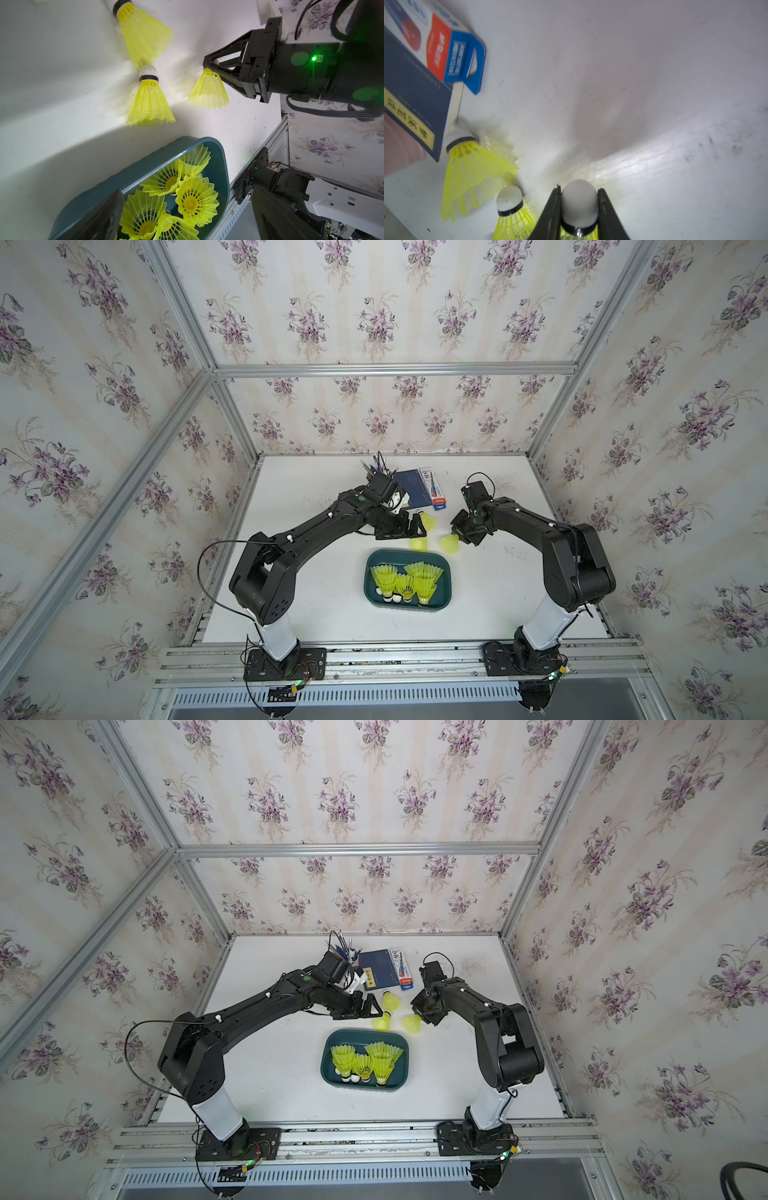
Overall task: Put the shuttlecocks into the storage box
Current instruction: Adjust the shuttlecock at the center of the board, then pick up the shuttlecock at the center of the board.
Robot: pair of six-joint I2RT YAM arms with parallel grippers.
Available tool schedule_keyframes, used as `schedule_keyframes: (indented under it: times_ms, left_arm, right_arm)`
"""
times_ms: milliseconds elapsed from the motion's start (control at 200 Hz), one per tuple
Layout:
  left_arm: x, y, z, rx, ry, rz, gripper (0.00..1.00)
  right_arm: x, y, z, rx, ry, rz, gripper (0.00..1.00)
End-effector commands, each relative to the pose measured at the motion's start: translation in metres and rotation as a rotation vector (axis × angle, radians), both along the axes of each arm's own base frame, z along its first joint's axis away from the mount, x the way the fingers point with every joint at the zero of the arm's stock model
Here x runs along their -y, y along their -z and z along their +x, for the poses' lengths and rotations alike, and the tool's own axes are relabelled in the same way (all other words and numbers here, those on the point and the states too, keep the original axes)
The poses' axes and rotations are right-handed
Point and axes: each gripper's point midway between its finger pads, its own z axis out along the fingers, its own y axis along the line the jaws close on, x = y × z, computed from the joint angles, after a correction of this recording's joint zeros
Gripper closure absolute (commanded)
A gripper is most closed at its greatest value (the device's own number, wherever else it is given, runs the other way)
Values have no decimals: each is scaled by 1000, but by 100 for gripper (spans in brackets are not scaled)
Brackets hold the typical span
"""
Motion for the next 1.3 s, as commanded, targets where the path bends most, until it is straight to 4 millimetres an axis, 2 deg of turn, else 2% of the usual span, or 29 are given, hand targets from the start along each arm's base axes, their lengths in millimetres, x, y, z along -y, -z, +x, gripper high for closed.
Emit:
schedule_keyframes:
  times_ms: [0, 205, 355, 555, 664, 739, 869, 994, 1069, 1194, 1294]
  left_arm:
    - [12, -4, 6, 24, 32, -17, 1]
    - [20, -7, 11, 36, 46, -24, 1]
    - [18, -8, 8, 38, 44, -21, 1]
    - [12, -7, 1, 38, 38, -18, 1]
    - [10, -9, -2, 40, 38, -22, 1]
    - [10, -11, -5, 45, 43, -26, 1]
    - [9, -16, -8, 54, 50, -25, 1]
    - [10, -22, -14, 67, 63, -26, 1]
    - [11, -24, -20, 72, 77, -29, 1]
    - [14, -25, -32, 76, 108, -25, 1]
    - [14, -25, -43, 77, 135, -16, 1]
  right_arm:
    - [8, 1, 5, -20, 143, 64, 83]
    - [29, 7, 10, -56, 368, 98, 84]
    - [32, 12, 12, -80, 454, 108, 81]
    - [28, 22, 8, -119, 482, 133, 60]
    - [29, 16, 7, -109, 476, 128, 43]
    - [33, 5, 9, -76, 462, 112, 33]
    - [45, -26, 17, 15, 392, 45, 25]
    - [60, -65, 28, 143, 213, -101, 25]
    - [70, -78, 26, 190, 64, -208, 27]
    - [84, -78, 2, 161, -116, -344, 32]
    - [82, -62, -28, 76, -193, -335, 33]
